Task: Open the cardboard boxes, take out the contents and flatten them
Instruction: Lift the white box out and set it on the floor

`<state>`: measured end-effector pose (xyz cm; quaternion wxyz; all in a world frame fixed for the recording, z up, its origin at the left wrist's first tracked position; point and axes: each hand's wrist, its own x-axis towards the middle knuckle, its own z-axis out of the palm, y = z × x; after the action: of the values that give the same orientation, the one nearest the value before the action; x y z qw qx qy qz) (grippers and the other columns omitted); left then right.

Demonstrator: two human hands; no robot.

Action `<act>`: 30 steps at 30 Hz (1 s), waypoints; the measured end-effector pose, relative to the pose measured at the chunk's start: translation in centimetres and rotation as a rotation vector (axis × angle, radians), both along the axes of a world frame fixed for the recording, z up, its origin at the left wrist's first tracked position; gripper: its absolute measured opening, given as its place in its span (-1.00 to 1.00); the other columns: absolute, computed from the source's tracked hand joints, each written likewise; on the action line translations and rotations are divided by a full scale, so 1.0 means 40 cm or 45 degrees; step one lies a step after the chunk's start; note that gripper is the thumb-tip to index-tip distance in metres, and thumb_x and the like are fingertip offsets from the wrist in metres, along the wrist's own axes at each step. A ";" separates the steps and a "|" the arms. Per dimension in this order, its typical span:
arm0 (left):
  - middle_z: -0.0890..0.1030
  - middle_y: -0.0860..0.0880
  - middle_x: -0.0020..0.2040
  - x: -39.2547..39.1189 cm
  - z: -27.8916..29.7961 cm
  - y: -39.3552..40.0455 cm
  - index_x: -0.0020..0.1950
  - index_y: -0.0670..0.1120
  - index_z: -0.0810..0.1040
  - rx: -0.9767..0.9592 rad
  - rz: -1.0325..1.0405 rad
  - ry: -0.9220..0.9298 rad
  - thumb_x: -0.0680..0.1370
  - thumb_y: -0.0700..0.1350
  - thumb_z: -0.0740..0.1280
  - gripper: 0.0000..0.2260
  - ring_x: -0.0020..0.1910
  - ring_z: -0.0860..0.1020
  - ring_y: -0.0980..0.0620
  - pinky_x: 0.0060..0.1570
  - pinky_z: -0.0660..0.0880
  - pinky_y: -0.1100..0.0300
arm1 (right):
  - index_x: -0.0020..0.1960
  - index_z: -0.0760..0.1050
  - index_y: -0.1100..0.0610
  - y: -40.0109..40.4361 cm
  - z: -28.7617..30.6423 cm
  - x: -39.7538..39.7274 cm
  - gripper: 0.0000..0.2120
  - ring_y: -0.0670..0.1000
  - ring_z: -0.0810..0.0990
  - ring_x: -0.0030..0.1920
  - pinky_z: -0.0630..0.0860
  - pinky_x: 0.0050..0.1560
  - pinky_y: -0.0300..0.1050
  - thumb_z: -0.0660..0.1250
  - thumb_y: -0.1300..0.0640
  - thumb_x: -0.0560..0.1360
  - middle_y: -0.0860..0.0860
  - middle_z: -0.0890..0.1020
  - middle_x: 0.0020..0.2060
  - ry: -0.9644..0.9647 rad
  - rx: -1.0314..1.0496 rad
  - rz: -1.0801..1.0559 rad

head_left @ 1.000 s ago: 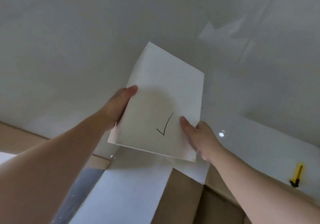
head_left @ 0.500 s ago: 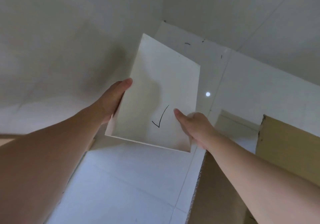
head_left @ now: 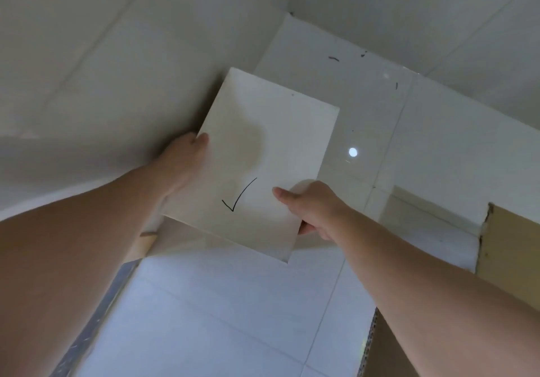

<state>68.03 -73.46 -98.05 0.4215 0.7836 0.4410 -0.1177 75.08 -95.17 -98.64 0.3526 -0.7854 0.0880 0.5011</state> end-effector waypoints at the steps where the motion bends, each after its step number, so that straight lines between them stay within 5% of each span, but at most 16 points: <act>1: 0.52 -0.29 0.20 0.009 0.002 -0.010 0.24 -0.28 0.44 0.123 -0.065 0.042 0.65 0.02 0.08 -0.60 0.18 0.48 -0.25 0.10 0.39 0.05 | 0.12 0.51 0.24 0.010 0.001 -0.003 -0.49 0.18 0.70 -0.16 0.66 -0.16 0.14 0.47 -0.14 0.40 0.16 0.68 -0.08 -0.010 -0.026 0.010; 3: 0.49 -0.31 0.21 0.022 0.008 -0.035 0.27 -0.31 0.36 0.314 -0.133 0.092 0.67 -0.06 0.05 -0.65 0.18 0.47 -0.27 0.05 0.36 0.04 | 0.07 0.52 0.25 0.022 0.007 -0.008 -0.46 0.21 0.69 -0.16 0.65 -0.11 0.15 0.41 -0.22 0.41 0.19 0.68 -0.10 -0.078 -0.114 0.123; 6: 0.29 -0.31 0.41 0.022 -0.010 -0.066 0.46 -0.32 0.12 0.538 -0.318 0.161 0.66 -0.01 0.06 -0.51 0.35 0.33 -0.26 0.26 0.25 0.01 | -0.20 0.49 0.19 0.024 0.012 -0.013 -0.48 0.21 0.66 -0.03 0.60 0.03 0.08 0.26 -0.30 0.47 0.20 0.67 -0.06 -0.288 -0.264 0.389; 9: 0.00 -0.24 0.55 0.004 -0.002 -0.086 0.56 -0.17 -0.04 0.620 -0.494 0.270 0.65 0.06 0.02 -0.44 0.51 0.04 -0.18 0.44 -0.02 0.04 | 0.08 0.52 0.20 0.023 0.025 -0.016 -0.35 0.18 0.60 0.12 0.49 0.06 -0.04 0.15 -0.39 0.47 0.13 0.64 0.05 -0.376 -0.417 0.567; 13: 0.21 -0.16 0.49 -0.006 0.066 -0.122 0.52 -0.13 0.11 0.666 -0.523 0.173 0.63 0.05 0.07 -0.49 0.47 0.15 -0.13 0.41 0.13 0.00 | 0.36 0.30 0.19 0.006 0.126 0.013 -0.30 0.17 0.52 0.23 0.42 0.11 -0.03 0.16 -0.34 0.49 0.12 0.56 0.22 -0.532 -0.537 0.652; 18: 0.35 -0.14 0.40 0.003 0.226 -0.243 0.47 -0.12 0.23 0.658 -0.528 0.036 0.62 0.02 0.12 -0.55 0.39 0.30 -0.13 0.33 0.27 -0.01 | 0.32 0.31 0.18 -0.092 0.311 0.061 -0.49 0.16 0.55 0.17 0.43 0.00 -0.05 0.15 -0.19 0.57 0.12 0.58 0.14 -0.890 -0.296 0.710; 30: 0.44 -0.07 0.33 -0.065 0.541 -0.747 0.42 -0.03 0.30 0.629 -0.407 -0.024 0.61 0.06 0.15 -0.60 0.26 0.43 -0.11 0.14 0.44 0.00 | 0.33 0.34 0.14 -0.689 0.631 0.077 -0.56 0.11 0.53 0.13 0.46 0.00 -0.05 0.14 -0.13 0.60 0.07 0.53 0.20 -1.056 -0.144 0.797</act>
<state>65.42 -103.32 -76.41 0.1982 0.9230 0.3235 -0.0645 78.14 -122.71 -73.41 0.1484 -0.9243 -0.2712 0.2238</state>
